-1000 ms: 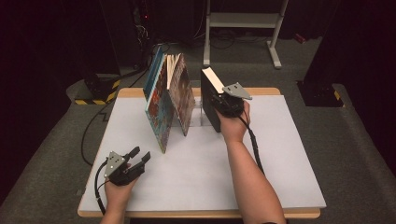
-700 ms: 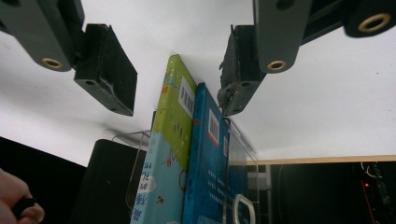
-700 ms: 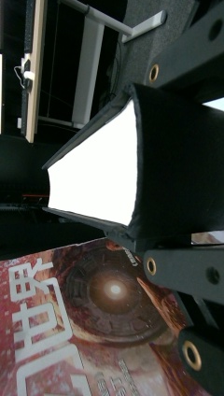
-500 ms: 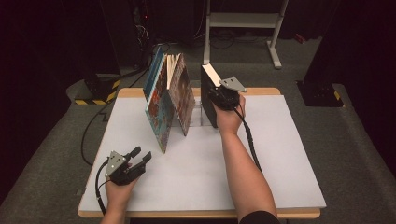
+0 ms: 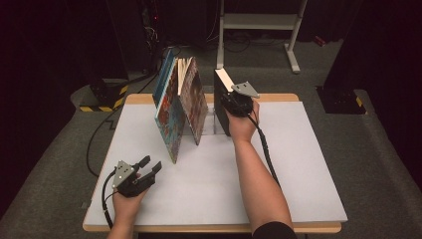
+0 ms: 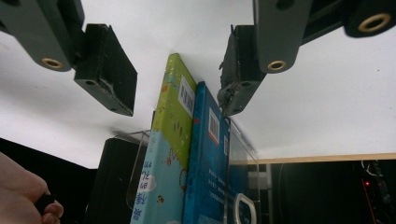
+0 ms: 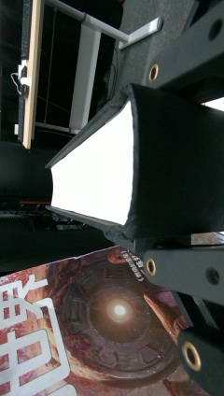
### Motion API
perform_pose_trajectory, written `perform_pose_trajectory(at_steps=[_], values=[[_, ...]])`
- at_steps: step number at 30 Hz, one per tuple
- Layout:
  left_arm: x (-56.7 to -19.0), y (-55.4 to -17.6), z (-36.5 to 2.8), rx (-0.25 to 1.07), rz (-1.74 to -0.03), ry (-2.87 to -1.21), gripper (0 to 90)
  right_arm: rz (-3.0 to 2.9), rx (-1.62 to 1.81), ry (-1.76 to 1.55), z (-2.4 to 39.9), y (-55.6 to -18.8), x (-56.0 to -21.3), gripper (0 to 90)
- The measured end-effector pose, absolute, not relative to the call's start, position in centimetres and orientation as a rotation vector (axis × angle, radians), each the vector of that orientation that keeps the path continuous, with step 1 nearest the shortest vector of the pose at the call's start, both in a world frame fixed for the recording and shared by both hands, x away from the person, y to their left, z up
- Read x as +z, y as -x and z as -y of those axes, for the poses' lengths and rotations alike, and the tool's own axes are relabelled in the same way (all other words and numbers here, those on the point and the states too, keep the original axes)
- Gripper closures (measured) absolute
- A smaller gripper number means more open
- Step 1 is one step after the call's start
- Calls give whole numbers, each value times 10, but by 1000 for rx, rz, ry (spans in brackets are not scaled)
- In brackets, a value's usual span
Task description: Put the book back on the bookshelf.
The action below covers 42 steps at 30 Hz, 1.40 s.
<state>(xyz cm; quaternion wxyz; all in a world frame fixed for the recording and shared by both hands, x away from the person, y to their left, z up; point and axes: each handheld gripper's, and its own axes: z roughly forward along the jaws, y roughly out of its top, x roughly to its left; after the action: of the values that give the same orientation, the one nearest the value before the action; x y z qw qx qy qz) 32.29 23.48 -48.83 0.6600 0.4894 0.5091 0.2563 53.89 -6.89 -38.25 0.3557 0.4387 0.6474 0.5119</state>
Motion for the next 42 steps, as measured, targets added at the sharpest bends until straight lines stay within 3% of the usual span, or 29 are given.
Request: perform_pose_trajectory(at_steps=[12,21,42], values=[[-488,-322,-233,584,-1150,-1121,458,-1667,1319,-1125,69,-528,-393,507],[-491,-323,-231,588,-1149,-1148,458,-1771,1375,-1189,84,-522,-396,373],[-498,-324,-231,604,-1166,-1195,451,-1846,1411,-1156,107,-500,-406,422]])
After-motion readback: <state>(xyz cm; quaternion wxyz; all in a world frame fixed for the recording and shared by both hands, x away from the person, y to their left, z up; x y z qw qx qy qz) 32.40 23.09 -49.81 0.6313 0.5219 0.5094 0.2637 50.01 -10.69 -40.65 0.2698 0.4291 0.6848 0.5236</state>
